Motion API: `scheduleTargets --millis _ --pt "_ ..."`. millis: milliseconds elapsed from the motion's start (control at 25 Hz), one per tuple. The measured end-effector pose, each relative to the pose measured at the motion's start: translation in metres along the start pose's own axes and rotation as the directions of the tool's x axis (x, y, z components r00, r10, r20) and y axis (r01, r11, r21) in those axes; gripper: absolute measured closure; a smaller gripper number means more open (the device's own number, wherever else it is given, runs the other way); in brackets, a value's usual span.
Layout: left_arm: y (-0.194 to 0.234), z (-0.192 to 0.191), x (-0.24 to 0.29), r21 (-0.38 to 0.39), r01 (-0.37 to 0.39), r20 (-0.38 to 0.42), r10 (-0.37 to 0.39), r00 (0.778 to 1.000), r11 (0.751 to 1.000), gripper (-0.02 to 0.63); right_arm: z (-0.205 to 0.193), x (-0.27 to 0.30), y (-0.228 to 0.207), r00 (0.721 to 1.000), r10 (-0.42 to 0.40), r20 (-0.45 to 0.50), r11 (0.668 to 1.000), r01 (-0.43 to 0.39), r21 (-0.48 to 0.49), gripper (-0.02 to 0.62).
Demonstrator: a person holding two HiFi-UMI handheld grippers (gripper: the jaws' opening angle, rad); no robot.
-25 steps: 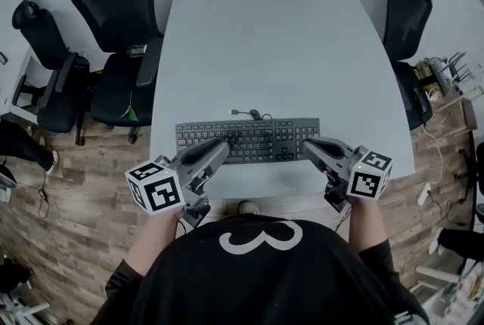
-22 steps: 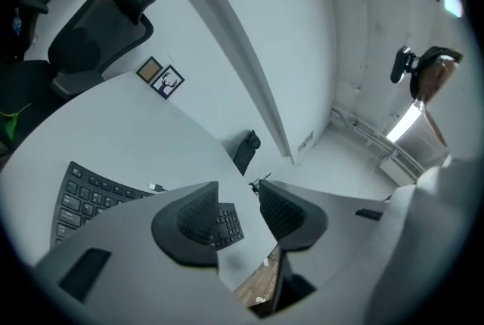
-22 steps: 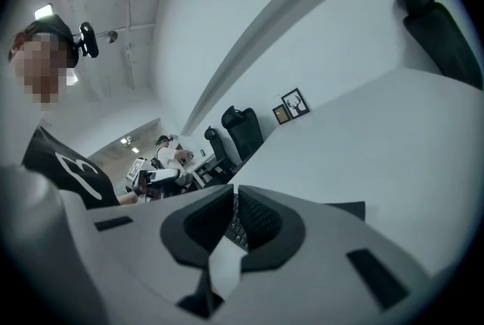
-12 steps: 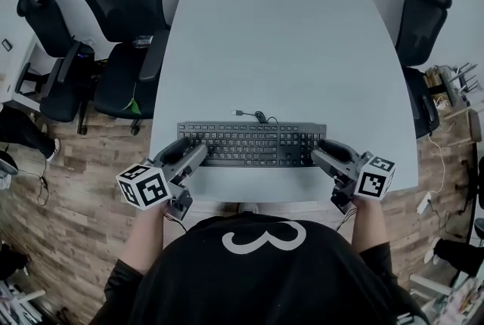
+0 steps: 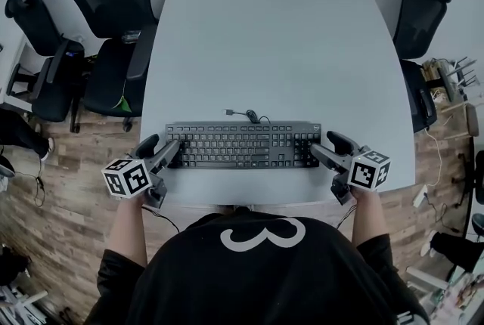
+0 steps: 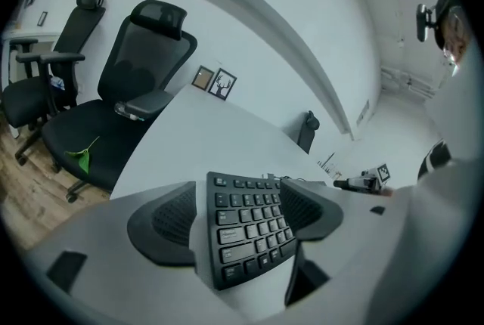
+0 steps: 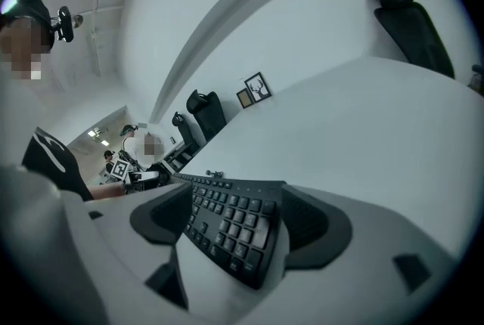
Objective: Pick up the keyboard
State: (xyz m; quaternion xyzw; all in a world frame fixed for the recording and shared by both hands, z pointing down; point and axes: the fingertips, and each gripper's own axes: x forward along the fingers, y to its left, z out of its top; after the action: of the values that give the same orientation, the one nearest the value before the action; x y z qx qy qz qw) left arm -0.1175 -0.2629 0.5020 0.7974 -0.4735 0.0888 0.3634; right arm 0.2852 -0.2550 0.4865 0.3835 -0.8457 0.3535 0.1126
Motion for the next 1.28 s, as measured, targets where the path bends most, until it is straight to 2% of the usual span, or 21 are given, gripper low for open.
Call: scheduleTargets --millis 160,360,640,960,1120,1280 --pt "0.019 -0.014 0.009 -0.035 -0.011 -0.058 0.009 0.998 0.999 0.267 -0.018 0.011 -0.015 0.998 -0.012 -0.068 0.999 0.015 0.039 0.230" --pt "0.028 -0.023 0.017 -0.040 0.005 -0.137 -0.011 0.991 0.999 0.268 -0.029 0.015 -0.025 0.992 -0.028 -0.124 0.996 0.038 0.081 0.230" --pt "0.027 -0.030 0.022 -0.035 0.033 -0.227 -0.040 0.973 0.999 0.268 -0.042 0.022 -0.029 0.982 0.006 -0.188 0.989 0.022 0.148 0.230" --pt "0.027 -0.031 0.024 -0.031 0.035 -0.259 -0.042 0.965 0.999 0.270 -0.042 0.023 -0.029 0.976 0.015 -0.216 0.988 0.019 0.153 0.230" --pt "0.026 -0.032 0.024 -0.006 0.026 -0.259 -0.027 0.966 1.000 0.275 -0.044 0.028 -0.020 0.974 0.054 -0.218 0.986 -0.017 0.168 0.232" --pt "0.020 -0.034 0.027 -0.026 0.051 -0.264 -0.056 0.963 0.998 0.290 -0.044 0.033 -0.014 0.970 0.079 -0.230 0.985 -0.041 0.167 0.232"
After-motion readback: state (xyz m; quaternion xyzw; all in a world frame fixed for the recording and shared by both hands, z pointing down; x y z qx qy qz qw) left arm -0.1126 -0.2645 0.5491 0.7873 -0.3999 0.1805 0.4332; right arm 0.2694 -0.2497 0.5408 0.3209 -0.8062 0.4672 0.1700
